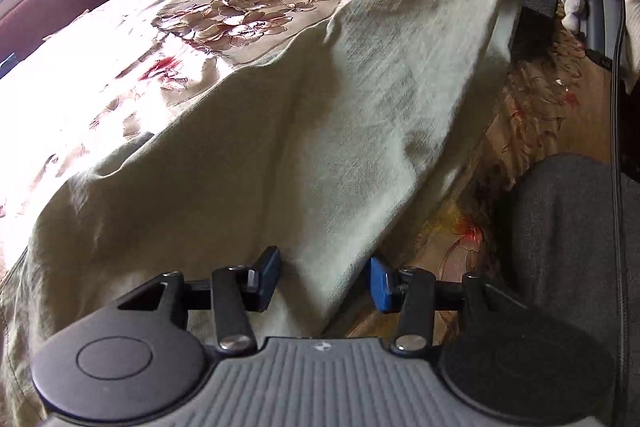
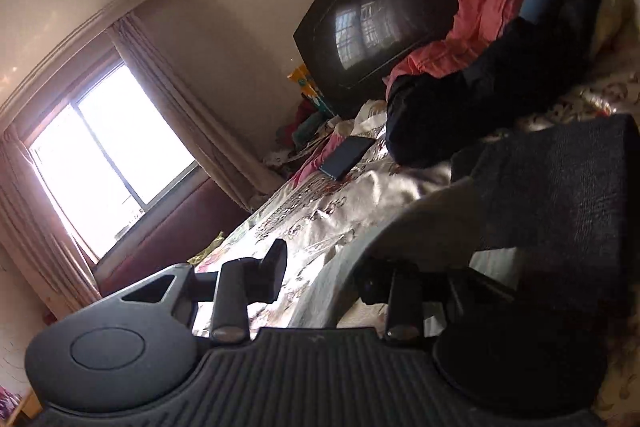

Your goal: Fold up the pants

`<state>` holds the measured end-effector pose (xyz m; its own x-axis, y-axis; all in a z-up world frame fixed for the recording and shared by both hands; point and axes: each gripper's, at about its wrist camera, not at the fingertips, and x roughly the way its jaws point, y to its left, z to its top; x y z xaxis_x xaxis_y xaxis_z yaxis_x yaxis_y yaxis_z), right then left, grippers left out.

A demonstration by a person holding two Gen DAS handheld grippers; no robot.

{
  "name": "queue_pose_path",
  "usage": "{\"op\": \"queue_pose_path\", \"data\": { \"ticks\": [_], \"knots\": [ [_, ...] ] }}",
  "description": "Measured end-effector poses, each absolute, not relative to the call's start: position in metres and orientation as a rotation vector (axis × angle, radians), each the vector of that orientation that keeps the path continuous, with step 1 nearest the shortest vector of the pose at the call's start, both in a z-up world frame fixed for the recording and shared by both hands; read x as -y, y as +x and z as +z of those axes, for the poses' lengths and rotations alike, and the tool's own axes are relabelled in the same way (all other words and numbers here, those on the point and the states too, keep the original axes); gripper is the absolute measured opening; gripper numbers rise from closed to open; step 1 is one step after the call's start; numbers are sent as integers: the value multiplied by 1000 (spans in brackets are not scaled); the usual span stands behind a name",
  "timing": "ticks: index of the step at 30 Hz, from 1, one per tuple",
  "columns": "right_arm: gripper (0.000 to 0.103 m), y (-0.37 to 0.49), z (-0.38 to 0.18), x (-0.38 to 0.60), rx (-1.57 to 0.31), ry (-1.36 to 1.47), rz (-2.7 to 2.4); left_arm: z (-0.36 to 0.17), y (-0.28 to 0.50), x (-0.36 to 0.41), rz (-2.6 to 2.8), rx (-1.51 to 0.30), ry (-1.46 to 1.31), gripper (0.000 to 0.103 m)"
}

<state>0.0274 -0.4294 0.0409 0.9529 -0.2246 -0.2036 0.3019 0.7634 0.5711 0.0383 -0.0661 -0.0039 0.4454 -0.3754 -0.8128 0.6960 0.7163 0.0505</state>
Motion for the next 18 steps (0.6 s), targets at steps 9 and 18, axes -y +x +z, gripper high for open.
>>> {"op": "queue_pose_path", "data": {
  "ticks": [9, 18],
  "knots": [
    [43, 23, -16, 462, -283, 817, -369, -6, 42, 67, -679, -893, 413, 62],
    [4, 19, 12, 454, -233, 654, -374, -8, 39, 64, -679, -873, 401, 62]
  ]
}}
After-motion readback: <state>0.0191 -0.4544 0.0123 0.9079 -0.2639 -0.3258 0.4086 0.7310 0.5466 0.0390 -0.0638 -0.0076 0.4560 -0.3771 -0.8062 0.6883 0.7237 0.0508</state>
